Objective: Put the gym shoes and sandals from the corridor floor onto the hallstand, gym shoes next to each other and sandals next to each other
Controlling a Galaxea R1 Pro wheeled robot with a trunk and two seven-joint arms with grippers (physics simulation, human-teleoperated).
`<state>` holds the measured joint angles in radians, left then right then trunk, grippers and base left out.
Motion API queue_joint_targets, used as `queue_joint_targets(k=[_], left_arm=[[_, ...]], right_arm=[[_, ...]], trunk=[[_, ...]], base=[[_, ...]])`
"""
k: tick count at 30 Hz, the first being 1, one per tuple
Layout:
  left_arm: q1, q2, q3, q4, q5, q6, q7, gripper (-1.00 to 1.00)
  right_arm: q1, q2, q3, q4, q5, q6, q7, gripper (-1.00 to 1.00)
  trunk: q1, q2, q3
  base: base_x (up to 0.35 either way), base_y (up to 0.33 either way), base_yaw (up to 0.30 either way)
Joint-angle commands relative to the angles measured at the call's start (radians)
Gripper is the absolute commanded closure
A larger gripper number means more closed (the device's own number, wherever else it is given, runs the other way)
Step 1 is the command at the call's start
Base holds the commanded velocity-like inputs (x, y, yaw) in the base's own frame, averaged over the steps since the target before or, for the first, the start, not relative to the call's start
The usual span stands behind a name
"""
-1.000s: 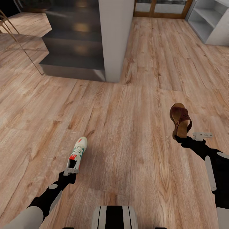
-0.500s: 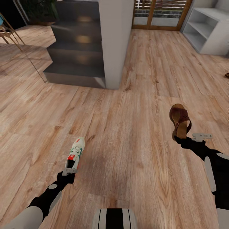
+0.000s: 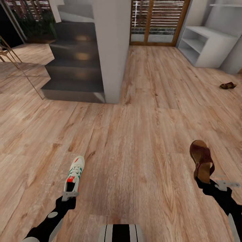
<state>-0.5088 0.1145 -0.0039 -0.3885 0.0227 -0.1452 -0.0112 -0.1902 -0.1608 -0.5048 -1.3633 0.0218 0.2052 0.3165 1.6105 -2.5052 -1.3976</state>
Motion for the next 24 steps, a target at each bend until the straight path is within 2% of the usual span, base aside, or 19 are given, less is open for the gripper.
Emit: queue_joint_targets(k=[1,3,5,12,16,24], left_arm=[[0.006,0.0,-0.001,-0.002,0.005,-0.012,0.0,1.0],[0.024,-0.002,-0.001,-0.003,0.014,-0.042,0.006,1.0],[0.031,-0.004,-0.001,0.002,0.018,-0.058,0.017,1.0],[0.041,-0.026,-0.001,0.005,0.025,-0.082,0.046,1.0],[0.065,-0.03,-0.002,-0.007,0.026,-0.104,0.05,1.0],[0.069,-0.031,-0.002,-0.001,0.026,-0.105,0.051,1.0]], right_arm=[[0.013,0.008,-0.003,0.014,-0.005,-0.027,0.005,1.0],[0.05,0.033,-0.004,0.09,-0.003,-0.15,0.005,1.0],[0.069,0.045,-0.005,0.189,-0.003,-0.25,0.005,1.0],[0.082,0.052,-0.005,0.448,-0.002,-0.464,0.006,1.0],[0.083,0.046,-0.005,0.576,-0.003,-0.501,0.008,1.0],[0.083,0.046,-0.006,0.611,-0.003,-0.503,0.003,1.0]], trunk=[[-0.001,0.0,0.005],[-0.002,0.001,0.016],[-0.002,0.001,0.027],[-0.006,0.003,0.064],[-0.007,0.004,0.086],[-0.014,0.012,0.12]], base=[[0.0,0.0,-0.151],[0.0,0.0,-0.151],[0.0,0.0,-0.151],[0.0,0.0,-0.151],[0.0,0.0,-0.151],[0.0,0.0,-0.051]])
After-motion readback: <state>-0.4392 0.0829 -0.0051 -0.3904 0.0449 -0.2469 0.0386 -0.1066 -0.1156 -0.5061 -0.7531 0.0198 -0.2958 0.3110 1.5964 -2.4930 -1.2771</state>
